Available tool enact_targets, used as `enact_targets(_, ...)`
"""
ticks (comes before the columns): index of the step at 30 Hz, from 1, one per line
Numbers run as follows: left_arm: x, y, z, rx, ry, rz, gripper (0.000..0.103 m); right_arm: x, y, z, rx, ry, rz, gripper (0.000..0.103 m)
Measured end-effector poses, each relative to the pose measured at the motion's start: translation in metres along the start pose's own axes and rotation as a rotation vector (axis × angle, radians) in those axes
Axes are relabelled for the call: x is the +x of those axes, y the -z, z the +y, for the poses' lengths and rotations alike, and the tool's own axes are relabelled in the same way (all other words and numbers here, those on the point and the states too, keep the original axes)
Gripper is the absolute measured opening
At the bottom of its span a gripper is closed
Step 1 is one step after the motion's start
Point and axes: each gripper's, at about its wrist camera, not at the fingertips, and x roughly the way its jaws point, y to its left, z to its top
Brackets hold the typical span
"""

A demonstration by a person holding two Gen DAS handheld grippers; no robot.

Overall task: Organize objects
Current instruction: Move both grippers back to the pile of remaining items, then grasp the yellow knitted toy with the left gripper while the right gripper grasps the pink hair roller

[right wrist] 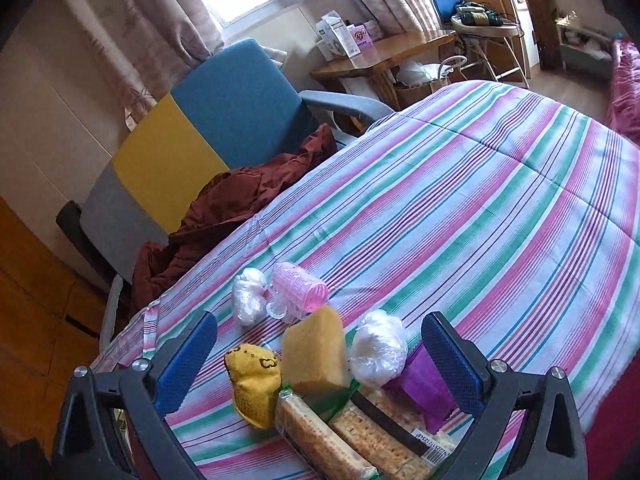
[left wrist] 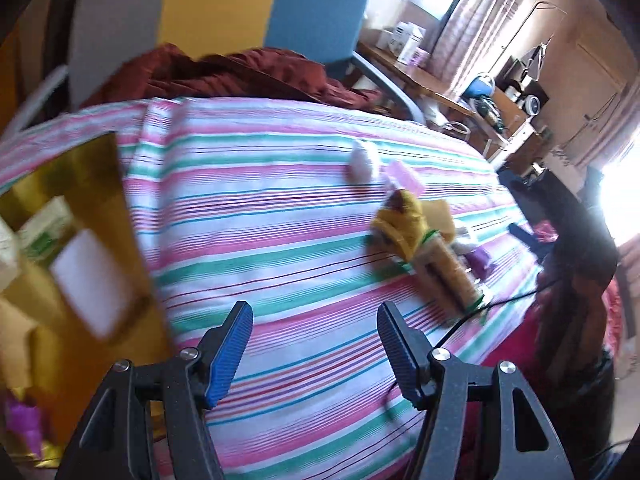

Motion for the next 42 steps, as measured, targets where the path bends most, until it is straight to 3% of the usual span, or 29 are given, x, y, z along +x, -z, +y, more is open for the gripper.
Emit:
enact_targets(5,0.027,-0.02,-0.033,0.077,0.038,0.001,0.065,0.003,-0.001,-0.003,0.011,-0.019,0.016,0.103)
enact_targets(12,0.071,-0.046,-0.057,0.077,0.095,0.034,0.067,0.005,-0.002,-0.013,0.069,-0.05,0.028,0.103)
enact_targets(16,0.089,-0.058,-0.07,0.105,0.111,0.03,0.078,0.007,-0.002,-0.014,0.08,-0.062,0.043,0.103)
enact_targets(27,0.146,-0.078,-0.085,0.104,0.13,0.067,0.077,0.017,-0.002,-0.016,0.097,-0.07,0.082,0.103)
enact_targets(29,0.154,-0.077,-0.085,0.104,0.13,0.089,0.072,0.018,-0.002,-0.015,0.091,-0.067,0.088,0.103)
enact_targets(30,0.16,-0.077,-0.083,0.097,0.129,0.105,0.059,0.019,-0.002,-0.015,0.09,-0.066,0.091,0.103)
enact_targets(31,0.164,-0.076,-0.08,0.087,0.13,0.118,0.055,0.019,-0.002,-0.016,0.09,-0.064,0.093,0.103)
enact_targets(36,0.16,-0.072,-0.057,0.012,0.19,0.114,0.041,0.022,-0.001,-0.016,0.087,-0.05,0.102,0.103)
enact_targets(42,0.122,-0.05,-0.037,0.047,0.088,0.055,0.037,0.023,0.0,-0.014,0.071,-0.036,0.11,0.103)
